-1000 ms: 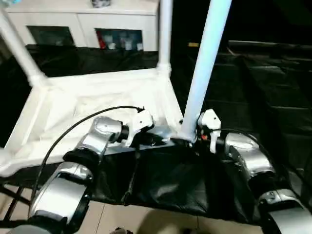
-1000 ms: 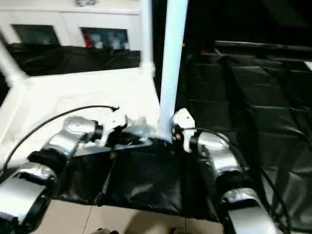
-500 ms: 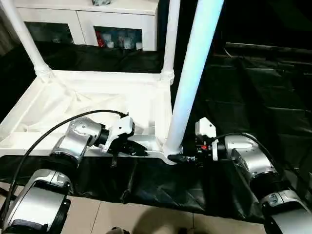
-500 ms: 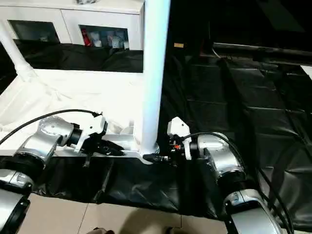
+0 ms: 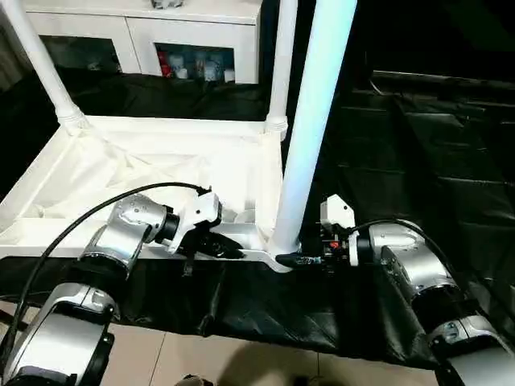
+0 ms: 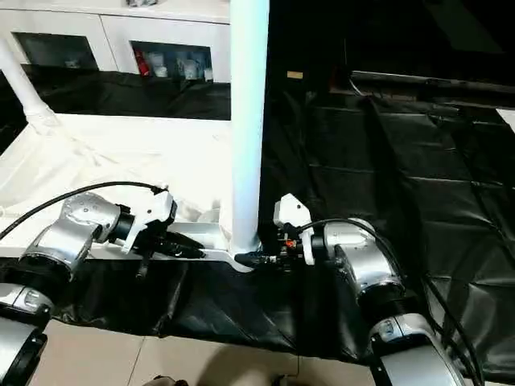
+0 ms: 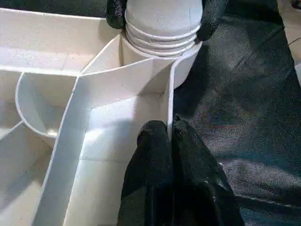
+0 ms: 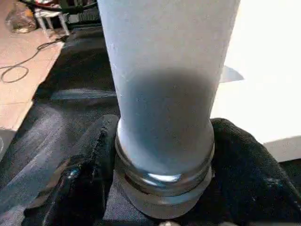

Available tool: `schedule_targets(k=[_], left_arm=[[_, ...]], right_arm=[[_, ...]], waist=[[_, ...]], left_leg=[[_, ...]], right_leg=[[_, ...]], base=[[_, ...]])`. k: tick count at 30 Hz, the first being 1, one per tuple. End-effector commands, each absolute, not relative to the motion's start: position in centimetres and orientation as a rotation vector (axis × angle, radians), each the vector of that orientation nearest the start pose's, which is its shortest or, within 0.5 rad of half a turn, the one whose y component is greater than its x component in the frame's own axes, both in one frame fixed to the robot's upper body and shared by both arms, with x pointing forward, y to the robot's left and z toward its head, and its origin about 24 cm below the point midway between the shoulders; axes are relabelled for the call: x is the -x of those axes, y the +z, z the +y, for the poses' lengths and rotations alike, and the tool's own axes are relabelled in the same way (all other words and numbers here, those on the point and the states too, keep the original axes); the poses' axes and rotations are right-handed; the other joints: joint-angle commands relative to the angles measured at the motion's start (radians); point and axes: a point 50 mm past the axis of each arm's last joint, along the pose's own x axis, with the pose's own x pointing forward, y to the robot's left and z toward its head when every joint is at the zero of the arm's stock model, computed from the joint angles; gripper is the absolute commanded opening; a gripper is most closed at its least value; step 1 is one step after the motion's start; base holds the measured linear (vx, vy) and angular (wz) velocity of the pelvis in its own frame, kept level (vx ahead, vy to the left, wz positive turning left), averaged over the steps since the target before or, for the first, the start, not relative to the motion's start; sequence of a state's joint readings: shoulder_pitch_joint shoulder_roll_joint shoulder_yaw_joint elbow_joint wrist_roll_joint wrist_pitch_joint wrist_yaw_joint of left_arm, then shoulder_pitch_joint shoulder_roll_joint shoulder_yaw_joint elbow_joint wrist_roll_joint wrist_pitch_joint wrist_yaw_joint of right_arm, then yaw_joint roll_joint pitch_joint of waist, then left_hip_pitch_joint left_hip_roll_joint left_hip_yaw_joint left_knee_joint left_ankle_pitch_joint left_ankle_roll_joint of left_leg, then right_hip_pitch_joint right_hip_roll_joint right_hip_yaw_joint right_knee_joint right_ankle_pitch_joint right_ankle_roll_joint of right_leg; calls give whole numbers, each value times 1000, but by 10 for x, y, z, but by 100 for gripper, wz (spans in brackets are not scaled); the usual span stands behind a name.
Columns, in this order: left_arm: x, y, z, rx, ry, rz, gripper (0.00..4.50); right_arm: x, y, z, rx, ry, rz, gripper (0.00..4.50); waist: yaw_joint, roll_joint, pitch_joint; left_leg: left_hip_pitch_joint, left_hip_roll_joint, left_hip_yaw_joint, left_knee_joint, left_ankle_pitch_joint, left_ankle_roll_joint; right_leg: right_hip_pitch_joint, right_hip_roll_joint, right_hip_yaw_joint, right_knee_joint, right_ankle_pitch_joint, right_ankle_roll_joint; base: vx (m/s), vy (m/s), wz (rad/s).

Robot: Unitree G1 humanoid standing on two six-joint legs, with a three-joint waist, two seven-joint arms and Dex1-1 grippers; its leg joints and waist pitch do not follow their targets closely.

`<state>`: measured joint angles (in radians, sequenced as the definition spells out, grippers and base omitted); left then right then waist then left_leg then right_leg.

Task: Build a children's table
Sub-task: Rotate leg to tighten

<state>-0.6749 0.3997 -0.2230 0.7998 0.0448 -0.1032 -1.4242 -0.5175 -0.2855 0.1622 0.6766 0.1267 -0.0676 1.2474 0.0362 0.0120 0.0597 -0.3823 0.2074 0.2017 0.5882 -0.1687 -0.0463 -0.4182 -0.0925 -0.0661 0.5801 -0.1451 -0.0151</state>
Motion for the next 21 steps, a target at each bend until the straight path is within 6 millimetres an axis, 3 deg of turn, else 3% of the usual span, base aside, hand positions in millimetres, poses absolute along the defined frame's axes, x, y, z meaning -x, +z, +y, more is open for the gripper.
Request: schedule_targets(k=[1,3,5,7,9,11,12,13,14,16,18,21], left_arm=[[-324,59,146,-448,-1449,408,0],[-332,53,126,-449,-1333,405,0],[-334,51,112,-414,-1298,394,0],[-335,49,101,-411,-1280,387,0],[-336,47,81,-409,-1266,383,0],[-336,45,65,-422,-1244,377,0],[-336,44,57,-424,-1238,373,0],[-336,44,50,-426,-1228,368,0],[-337,44,45,-429,-1222,364,0],[-337,45,40,-447,-1212,357,0],[-339,46,41,-492,-1206,348,0],[-340,46,48,-512,-1212,348,0]], right_arm=[[-305,35,-125,107,1285,252,274],[-314,24,-125,70,1043,253,273],[-319,18,-124,45,910,268,273],[-322,16,-122,28,842,271,273],[-326,10,-119,23,707,291,272],[-333,8,-114,48,593,303,272],[-335,9,-110,45,559,304,272],[-337,10,-104,50,545,297,272],[-338,12,-99,57,543,287,272],[-341,18,-87,97,540,247,272],[-342,24,-80,99,568,201,272],[-342,28,-88,53,581,169,342]], waist=[[4,4,-75],[-1,4,-72],[-9,1,-67],[-17,0,-68],[-21,-1,-65],[-29,-2,-59],[-37,9,-60],[-39,13,-61],[-42,9,-62],[-43,16,-61],[-46,13,-63],[-43,13,-63]], left_leg=[[23,30,-9,-73,-281,29],[25,29,-11,-75,-302,16],[34,23,-17,-75,-373,-16],[25,21,-22,-78,-367,-18],[36,19,-19,-76,-401,-18],[39,15,-21,-75,-444,-17],[45,12,-23,-74,-471,-24],[49,9,-26,-71,-481,-23],[48,8,-25,-70,-483,-21],[47,8,-29,-71,-493,-14],[45,7,-31,-72,-505,-8],[44,10,-30,-74,-500,3]], right_leg=[[52,-45,34,-51,-224,-265],[49,-45,35,-54,-263,-254],[42,-50,33,-73,-406,-214],[49,-50,32,-74,-431,-189],[36,-46,32,-83,-447,-184],[33,-45,26,-93,-518,-165],[30,-44,23,-103,-552,-149],[29,-45,20,-105,-577,-136],[28,-44,19,-108,-583,-131],[28,-43,14,-113,-598,-114],[29,-42,10,-115,-603,-107],[30,-43,13,-112,-577,-119]], base=[[0,0,0],[0,0,0],[0,0,0],[0,0,0],[0,0,0],[0,0,0],[0,0,0],[0,0,0],[0,0,0],[0,0,0],[0,0,0],[0,0,0]])
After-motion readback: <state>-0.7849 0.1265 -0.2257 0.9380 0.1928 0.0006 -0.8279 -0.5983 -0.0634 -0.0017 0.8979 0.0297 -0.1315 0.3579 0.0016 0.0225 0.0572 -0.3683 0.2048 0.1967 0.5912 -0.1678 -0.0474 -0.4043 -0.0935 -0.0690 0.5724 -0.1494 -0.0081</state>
